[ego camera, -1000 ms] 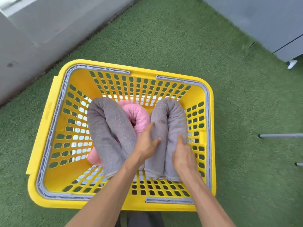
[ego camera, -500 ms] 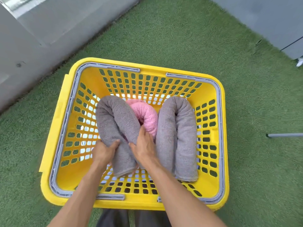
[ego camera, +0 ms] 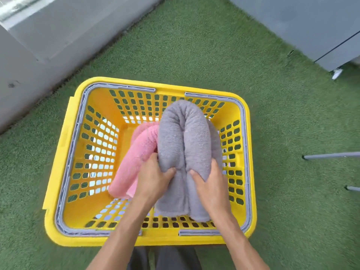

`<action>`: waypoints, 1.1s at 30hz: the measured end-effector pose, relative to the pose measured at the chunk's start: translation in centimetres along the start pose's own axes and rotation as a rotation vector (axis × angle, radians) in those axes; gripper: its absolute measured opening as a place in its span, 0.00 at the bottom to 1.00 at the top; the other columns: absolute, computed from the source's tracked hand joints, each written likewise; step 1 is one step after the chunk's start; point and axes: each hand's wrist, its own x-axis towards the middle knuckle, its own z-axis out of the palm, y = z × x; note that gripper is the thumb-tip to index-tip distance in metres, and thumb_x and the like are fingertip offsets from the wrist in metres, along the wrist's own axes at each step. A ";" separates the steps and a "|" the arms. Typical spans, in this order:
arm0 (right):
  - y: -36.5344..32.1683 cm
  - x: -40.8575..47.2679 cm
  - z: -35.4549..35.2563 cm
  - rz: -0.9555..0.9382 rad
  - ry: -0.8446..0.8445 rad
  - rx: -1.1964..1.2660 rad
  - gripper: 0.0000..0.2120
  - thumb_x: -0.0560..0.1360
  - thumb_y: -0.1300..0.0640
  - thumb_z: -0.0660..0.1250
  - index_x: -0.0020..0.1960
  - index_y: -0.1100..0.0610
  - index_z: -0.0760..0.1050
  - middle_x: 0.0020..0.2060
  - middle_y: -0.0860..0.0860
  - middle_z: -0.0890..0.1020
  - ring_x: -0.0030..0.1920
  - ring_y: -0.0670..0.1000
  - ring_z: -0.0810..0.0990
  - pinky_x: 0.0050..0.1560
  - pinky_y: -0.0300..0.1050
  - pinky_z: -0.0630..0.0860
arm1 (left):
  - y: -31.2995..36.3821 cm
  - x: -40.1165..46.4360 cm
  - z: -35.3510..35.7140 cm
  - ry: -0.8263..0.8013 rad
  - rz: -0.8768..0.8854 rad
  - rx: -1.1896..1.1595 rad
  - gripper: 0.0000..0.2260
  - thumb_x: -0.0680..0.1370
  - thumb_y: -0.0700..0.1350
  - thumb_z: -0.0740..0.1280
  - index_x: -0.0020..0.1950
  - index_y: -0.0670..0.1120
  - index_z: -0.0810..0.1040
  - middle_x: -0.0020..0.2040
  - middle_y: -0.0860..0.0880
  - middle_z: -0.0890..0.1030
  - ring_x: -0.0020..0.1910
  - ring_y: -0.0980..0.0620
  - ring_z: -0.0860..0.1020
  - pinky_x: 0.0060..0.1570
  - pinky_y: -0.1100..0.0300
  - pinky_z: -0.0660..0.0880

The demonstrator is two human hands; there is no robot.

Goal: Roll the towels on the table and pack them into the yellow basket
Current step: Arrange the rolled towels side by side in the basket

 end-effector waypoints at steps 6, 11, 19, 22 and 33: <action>4.0 0.7 -1.9 -0.023 0.068 -0.458 0.37 0.79 0.56 0.63 0.79 0.52 0.43 0.64 0.60 0.69 0.61 0.61 0.72 0.56 0.54 0.73 | 2.6 1.0 7.2 -0.062 0.006 0.195 0.24 0.74 0.48 0.71 0.63 0.39 0.67 0.62 0.39 0.72 0.60 0.38 0.73 0.56 0.51 0.68; 2.0 -0.4 1.2 -0.132 0.189 -0.573 0.33 0.74 0.55 0.68 0.76 0.53 0.59 0.75 0.59 0.60 0.74 0.60 0.58 0.66 0.59 0.67 | -2.0 1.1 6.1 -0.130 0.105 -0.015 0.27 0.74 0.58 0.69 0.65 0.42 0.72 0.57 0.45 0.78 0.54 0.47 0.77 0.56 0.51 0.74; -3.7 0.0 8.6 -0.327 -0.093 0.167 0.28 0.79 0.57 0.62 0.77 0.54 0.57 0.72 0.51 0.65 0.72 0.45 0.62 0.72 0.35 0.57 | -8.8 6.4 -1.9 0.220 -0.018 0.177 0.20 0.78 0.49 0.66 0.67 0.41 0.72 0.63 0.39 0.74 0.61 0.43 0.73 0.58 0.51 0.70; -3.8 2.8 13.4 -0.170 -0.140 0.111 0.38 0.78 0.56 0.64 0.79 0.56 0.44 0.78 0.56 0.51 0.78 0.52 0.49 0.76 0.44 0.48 | -10.3 8.5 -1.9 0.118 -0.092 0.270 0.28 0.76 0.52 0.68 0.70 0.39 0.66 0.66 0.36 0.70 0.63 0.38 0.71 0.60 0.47 0.69; -1.1 7.7 17.5 -0.093 0.147 -0.080 0.42 0.70 0.59 0.72 0.76 0.62 0.53 0.72 0.59 0.63 0.73 0.58 0.61 0.74 0.52 0.58 | -12.9 11.0 -0.9 0.049 -0.058 0.396 0.18 0.78 0.47 0.64 0.61 0.36 0.66 0.56 0.35 0.74 0.51 0.34 0.74 0.42 0.49 0.65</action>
